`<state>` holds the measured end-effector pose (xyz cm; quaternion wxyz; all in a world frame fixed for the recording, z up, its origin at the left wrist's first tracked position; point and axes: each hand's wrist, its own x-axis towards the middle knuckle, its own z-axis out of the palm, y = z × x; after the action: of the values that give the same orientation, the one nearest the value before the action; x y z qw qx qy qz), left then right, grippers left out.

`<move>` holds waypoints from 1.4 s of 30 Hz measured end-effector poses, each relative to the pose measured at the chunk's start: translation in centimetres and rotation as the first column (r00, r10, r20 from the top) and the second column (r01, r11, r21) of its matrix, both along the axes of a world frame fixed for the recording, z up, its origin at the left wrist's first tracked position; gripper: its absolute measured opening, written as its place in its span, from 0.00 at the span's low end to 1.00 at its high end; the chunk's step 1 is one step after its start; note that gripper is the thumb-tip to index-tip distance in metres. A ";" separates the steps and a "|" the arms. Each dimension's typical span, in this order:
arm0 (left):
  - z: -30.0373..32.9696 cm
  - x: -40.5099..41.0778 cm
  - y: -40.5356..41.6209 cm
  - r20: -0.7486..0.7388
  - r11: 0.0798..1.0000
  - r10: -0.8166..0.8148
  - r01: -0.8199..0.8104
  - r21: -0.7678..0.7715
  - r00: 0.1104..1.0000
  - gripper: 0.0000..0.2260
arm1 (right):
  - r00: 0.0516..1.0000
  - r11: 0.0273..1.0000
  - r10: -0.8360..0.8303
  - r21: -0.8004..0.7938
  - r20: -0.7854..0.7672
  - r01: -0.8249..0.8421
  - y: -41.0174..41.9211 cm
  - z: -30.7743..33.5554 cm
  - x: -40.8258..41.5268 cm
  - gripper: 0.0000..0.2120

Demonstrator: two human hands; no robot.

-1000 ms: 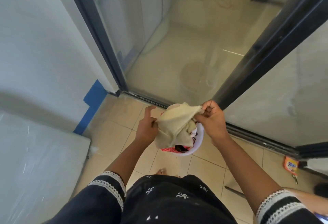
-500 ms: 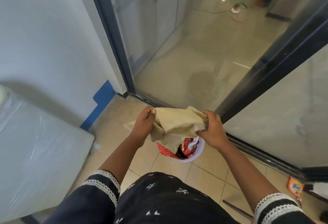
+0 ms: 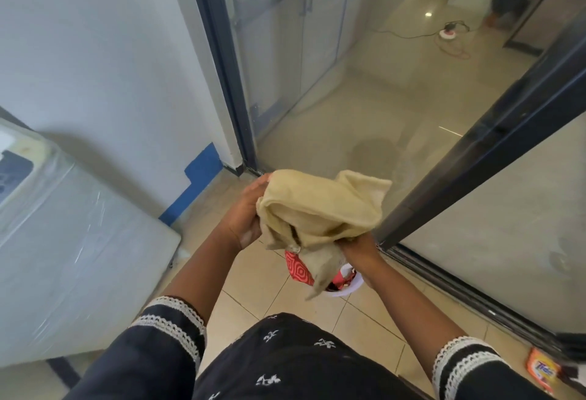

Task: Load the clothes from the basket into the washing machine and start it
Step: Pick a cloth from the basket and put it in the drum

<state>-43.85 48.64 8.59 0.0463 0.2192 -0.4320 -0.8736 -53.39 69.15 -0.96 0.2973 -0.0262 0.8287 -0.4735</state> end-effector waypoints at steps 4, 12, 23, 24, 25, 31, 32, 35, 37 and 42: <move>-4.4 3.8 -3.1 0.246 0.962 0.093 -0.023 -0.273 0.965 0.13 | 0.994 0.994 -0.103 -0.043 -0.032 0.101 1.4 0.7 -0.7 0.13; -7.3 4.9 -0.3 0.377 0.846 0.221 0.016 -0.533 0.899 0.24 | 0.802 0.897 0.065 0.386 -0.594 0.214 1.0 2.8 -1.1 0.16; -7.4 2.5 7.7 0.340 0.740 -0.181 0.356 -0.571 0.923 0.58 | 0.971 0.904 -0.223 -0.354 0.091 0.240 -2.1 7.7 2.1 0.12; -7.4 2.7 7.7 0.333 0.764 -0.172 0.339 -0.549 0.927 0.57 | 0.955 0.884 -0.236 -0.368 0.180 0.288 -1.9 7.6 2.3 0.11; -7.5 3.0 7.8 0.306 0.807 -0.157 0.301 -0.509 0.939 0.55 | 0.936 0.865 -0.240 -0.381 0.256 0.326 -1.6 7.3 2.4 0.12; -6.4 3.9 9.7 0.137 0.974 -0.012 0.043 -0.222 0.990 0.50 | 0.870 0.775 -0.047 -0.531 0.491 0.342 -0.6 5.6 2.4 0.16; -6.3 4.0 10.2 0.140 0.977 0.039 -0.008 -0.213 0.989 0.50 | 0.869 0.777 0.005 -0.549 0.495 0.308 -0.7 5.5 2.6 0.17; -6.1 4.2 10.5 0.166 0.965 0.192 -0.156 -0.210 0.967 0.48 | 0.880 0.799 0.081 -0.558 0.468 0.223 -0.8 4.9 2.8 0.14; -6.3 4.9 9.6 0.173 0.942 0.249 -0.196 -0.274 0.953 0.49 | 0.883 0.810 0.105 -0.554 0.457 0.190 -0.8 4.2 2.8 0.13; -6.6 7.9 6.5 0.172 0.912 0.277 -0.202 -0.356 0.945 0.49 | 0.766 0.786 0.350 -0.614 0.539 0.073 -1.2 2.8 3.4 0.18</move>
<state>-35.99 55.09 2.02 0.1421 0.3547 -0.5457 -0.7458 -49.95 67.92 1.88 0.5675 -0.0251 0.4815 -0.6674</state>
